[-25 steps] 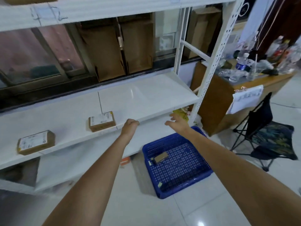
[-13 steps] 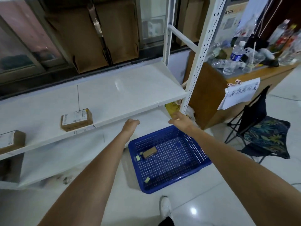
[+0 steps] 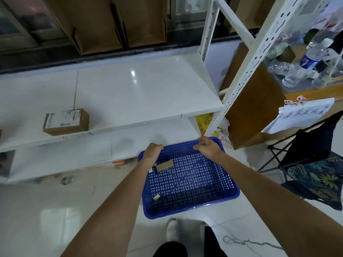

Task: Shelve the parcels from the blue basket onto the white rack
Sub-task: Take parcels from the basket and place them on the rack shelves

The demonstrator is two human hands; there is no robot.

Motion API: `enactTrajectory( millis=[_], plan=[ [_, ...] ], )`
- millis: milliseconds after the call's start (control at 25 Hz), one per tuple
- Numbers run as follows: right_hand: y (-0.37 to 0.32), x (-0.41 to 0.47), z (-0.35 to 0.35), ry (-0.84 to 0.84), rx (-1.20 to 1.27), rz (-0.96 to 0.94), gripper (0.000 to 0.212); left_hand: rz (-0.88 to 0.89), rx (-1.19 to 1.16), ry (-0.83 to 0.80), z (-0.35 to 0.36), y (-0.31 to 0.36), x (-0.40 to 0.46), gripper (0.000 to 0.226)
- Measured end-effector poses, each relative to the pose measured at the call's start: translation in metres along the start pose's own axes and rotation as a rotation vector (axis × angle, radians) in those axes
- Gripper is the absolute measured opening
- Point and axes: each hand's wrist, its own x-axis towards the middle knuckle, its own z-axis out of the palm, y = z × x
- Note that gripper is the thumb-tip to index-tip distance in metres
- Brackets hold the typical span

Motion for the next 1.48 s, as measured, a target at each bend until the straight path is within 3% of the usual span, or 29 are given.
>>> enactTrajectory(
  millis=[80, 360, 480, 600, 760, 1000, 1160, 1360, 1480],
  plan=[
    [0.012, 0.028, 0.010, -0.054, -0.071, -0.011, 0.057, -0.048, -0.038, 0.036, 0.005, -0.021, 0.018, 0.022],
    [0.117, 0.146, 0.072, -0.156, -0.185, -0.038, 0.061, -0.112, -0.095, 0.119, 0.061, -0.133, 0.128, 0.034],
    [0.182, 0.228, 0.114, -0.161, -0.212, -0.034, 0.062, -0.130, -0.126, 0.151, 0.098, -0.193, 0.207, 0.016],
    [0.240, 0.303, 0.160, -0.137, -0.267, -0.043, 0.058, -0.093, -0.135, 0.186, 0.131, -0.256, 0.279, 0.041],
    [0.291, 0.390, 0.228, -0.085, -0.334, -0.094, 0.049, -0.085, -0.125, 0.270, 0.163, -0.310, 0.365, 0.048],
    [0.315, 0.484, 0.311, -0.175, -0.298, -0.121, 0.062, -0.181, -0.092, 0.364, 0.172, -0.355, 0.467, 0.068],
    [0.318, 0.510, 0.335, -0.265, -0.119, -0.074, 0.064, -0.134, -0.264, 0.278, 0.175, -0.360, 0.492, 0.047],
    [0.322, 0.474, 0.309, -0.156, 0.318, 0.150, 0.068, -0.228, -0.603, 0.250, 0.177, -0.358, 0.452, 0.046],
    [0.297, 0.414, 0.268, -0.030, 0.516, 0.179, 0.031, -0.278, -0.698, 0.263, 0.175, -0.321, 0.388, 0.032]
  ],
)
